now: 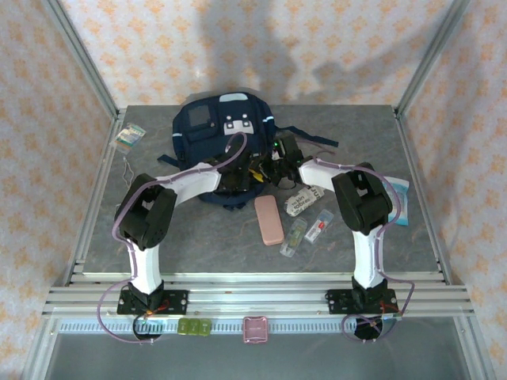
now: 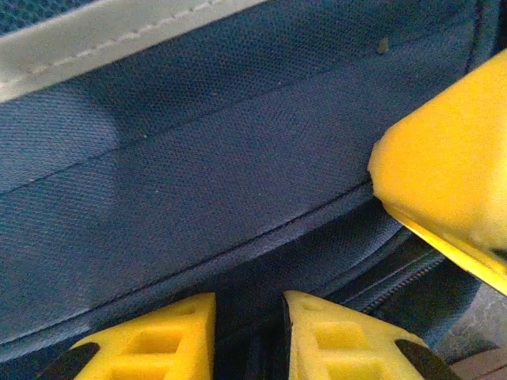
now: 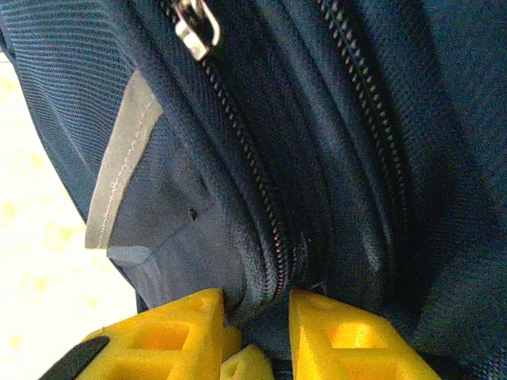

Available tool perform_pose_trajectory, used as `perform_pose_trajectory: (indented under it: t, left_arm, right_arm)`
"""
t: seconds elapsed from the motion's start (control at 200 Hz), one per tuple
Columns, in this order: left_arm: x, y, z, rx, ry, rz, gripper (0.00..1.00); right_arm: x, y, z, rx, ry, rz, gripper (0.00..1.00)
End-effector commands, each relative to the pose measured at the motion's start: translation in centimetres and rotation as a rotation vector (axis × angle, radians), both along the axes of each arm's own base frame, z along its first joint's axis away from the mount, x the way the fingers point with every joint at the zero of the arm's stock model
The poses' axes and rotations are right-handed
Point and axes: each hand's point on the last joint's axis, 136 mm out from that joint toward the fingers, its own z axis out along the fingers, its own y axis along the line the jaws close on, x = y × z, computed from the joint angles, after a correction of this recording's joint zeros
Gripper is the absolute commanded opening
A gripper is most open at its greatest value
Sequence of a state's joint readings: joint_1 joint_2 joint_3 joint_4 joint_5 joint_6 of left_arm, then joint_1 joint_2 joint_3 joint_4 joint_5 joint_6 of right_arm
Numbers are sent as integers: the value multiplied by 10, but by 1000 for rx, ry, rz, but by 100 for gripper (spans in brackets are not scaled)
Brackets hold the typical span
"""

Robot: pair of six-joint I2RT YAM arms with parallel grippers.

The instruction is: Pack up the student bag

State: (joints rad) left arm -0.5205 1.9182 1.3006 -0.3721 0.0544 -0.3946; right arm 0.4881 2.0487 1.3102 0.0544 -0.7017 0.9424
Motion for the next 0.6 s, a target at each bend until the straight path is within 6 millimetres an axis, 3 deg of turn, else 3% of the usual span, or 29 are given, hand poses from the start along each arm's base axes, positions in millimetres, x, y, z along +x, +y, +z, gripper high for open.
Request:
perform_pose_trajectory:
  t: [0.0,0.115,0.27,0.42,0.596]
  left_arm:
    - [-9,3,-30,12,108,-1,24]
    - [-7,4,-38,39,124,-11,0]
    - [-7,9,-38,59,124,-18,0]
    - [-4,17,-7,65,49,-7,0]
    - [-3,23,43,5,-36,-9,0]
  right_arm:
    - [-3,0,5,-8,-23,-3,27]
    - [-4,0,4,-4,-23,-5,27]
    - [-5,-1,0,-13,-20,-4,27]
    - [-7,-8,-11,-77,-16,10,33]
    - [-5,-17,8,-123,-87,15,37]
